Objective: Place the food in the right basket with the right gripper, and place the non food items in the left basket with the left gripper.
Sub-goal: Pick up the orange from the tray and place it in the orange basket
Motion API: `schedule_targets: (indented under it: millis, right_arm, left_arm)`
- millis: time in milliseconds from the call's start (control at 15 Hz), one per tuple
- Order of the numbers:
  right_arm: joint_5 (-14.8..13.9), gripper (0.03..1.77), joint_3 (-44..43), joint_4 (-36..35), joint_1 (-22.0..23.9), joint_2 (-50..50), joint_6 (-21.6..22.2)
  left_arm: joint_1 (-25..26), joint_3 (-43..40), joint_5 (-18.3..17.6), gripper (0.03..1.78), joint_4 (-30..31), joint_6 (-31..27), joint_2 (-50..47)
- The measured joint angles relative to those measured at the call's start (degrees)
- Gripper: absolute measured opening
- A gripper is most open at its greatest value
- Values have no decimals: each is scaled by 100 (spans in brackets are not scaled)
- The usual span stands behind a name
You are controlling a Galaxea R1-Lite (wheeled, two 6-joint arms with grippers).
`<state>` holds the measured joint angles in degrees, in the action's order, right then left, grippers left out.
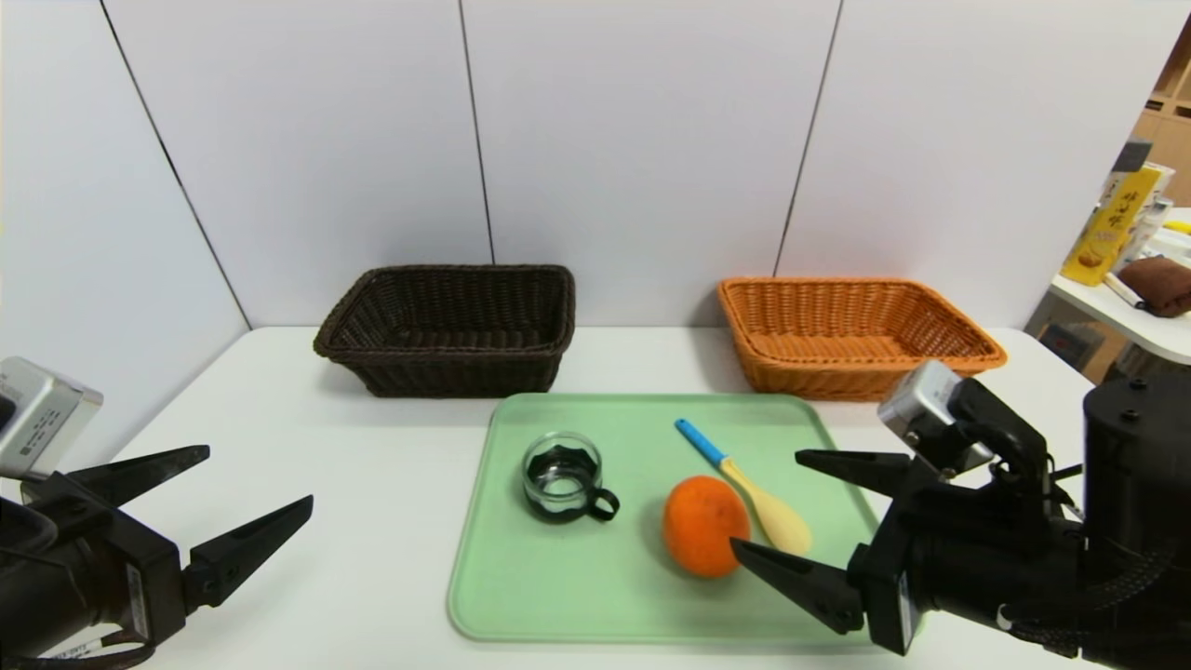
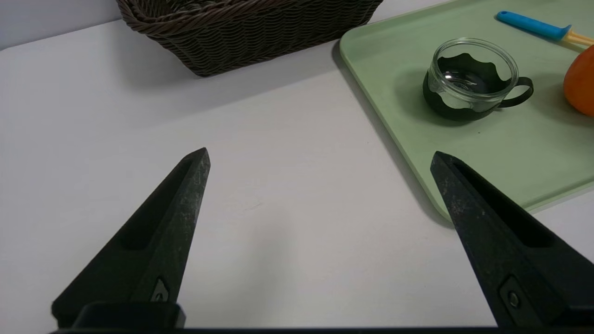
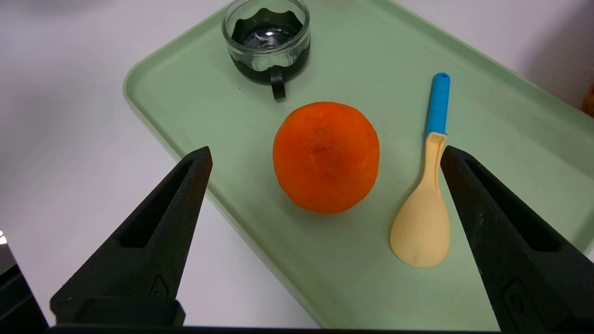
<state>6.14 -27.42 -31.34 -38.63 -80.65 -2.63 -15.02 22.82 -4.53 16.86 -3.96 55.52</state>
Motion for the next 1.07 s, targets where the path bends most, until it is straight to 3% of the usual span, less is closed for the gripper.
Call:
schedule_targets:
  millis: [533, 1067]
  right_arm:
    - [9, 170, -577, 102, 74, -1011, -332]
    - [-44, 170, -1153, 800, 121, -1474, -373]
  left_arm:
    - [0, -6, -1, 169, -16, -33, -4]
    - [-13, -30, -6, 169, -20, -33, -28]
